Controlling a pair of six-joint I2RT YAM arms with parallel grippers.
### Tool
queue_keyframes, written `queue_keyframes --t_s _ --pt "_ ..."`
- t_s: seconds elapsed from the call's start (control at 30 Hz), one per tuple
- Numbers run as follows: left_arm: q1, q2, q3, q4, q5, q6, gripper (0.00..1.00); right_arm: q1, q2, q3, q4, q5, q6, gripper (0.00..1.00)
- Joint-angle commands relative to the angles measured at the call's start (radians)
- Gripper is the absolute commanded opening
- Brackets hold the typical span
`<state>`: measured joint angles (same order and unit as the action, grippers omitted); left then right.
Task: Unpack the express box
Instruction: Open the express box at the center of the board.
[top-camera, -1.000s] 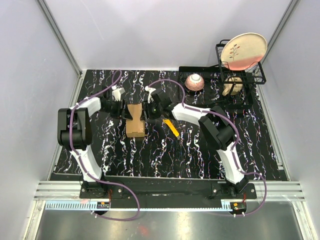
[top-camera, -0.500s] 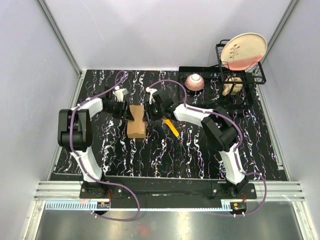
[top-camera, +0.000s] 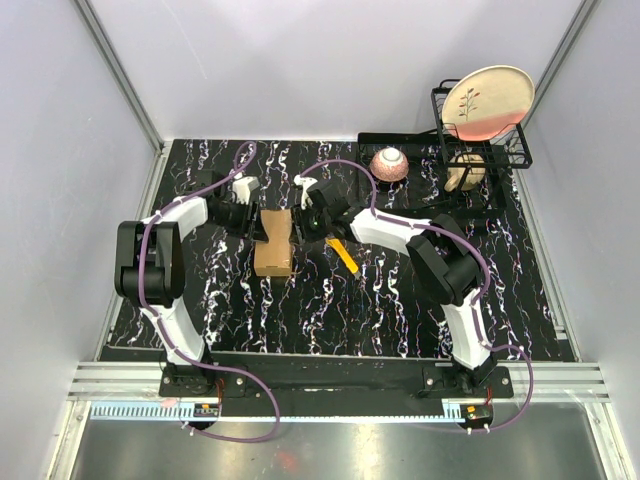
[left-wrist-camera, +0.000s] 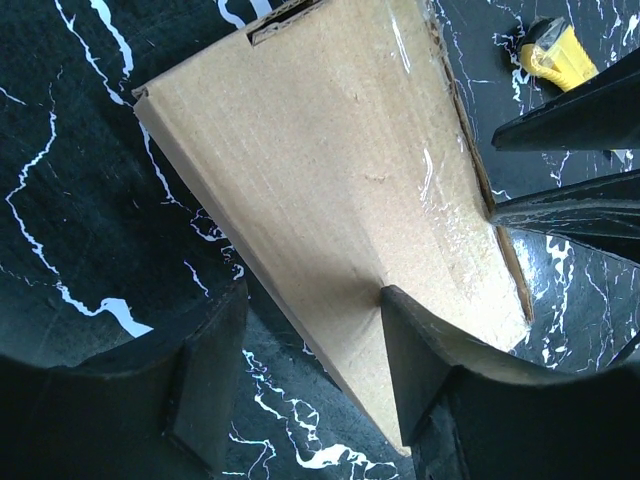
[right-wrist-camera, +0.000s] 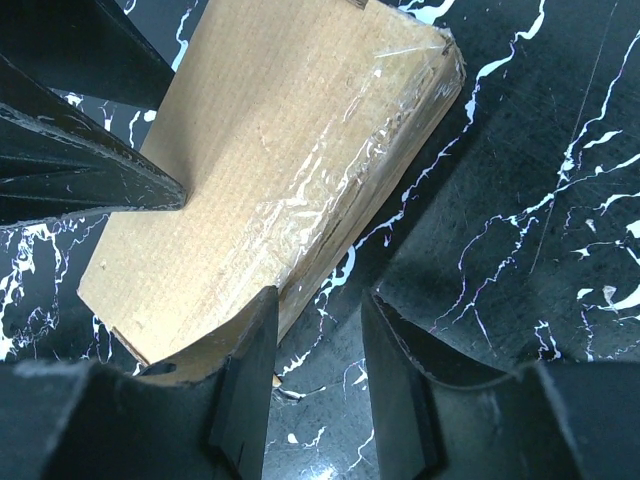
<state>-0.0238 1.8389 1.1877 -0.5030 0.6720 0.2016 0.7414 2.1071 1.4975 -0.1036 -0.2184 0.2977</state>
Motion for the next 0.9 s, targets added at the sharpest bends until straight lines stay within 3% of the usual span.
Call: queue_keyframes --t_s 0.0,0.67,0.87 --pt "-0.011 -0.029 -0.017 0.004 -0.057 0.041 0.58 -0.002 -0.041 -0.003 -0.018 0.028 -0.022 0.44" --pt "-0.016 -0.027 -0.011 -0.019 -0.049 0.061 0.55 -0.004 -0.010 -0.022 -0.045 0.062 -0.062 0.42" --pt "-0.022 -0.032 -0.003 -0.035 -0.034 0.058 0.54 0.010 0.045 0.096 -0.140 0.163 -0.075 0.36"
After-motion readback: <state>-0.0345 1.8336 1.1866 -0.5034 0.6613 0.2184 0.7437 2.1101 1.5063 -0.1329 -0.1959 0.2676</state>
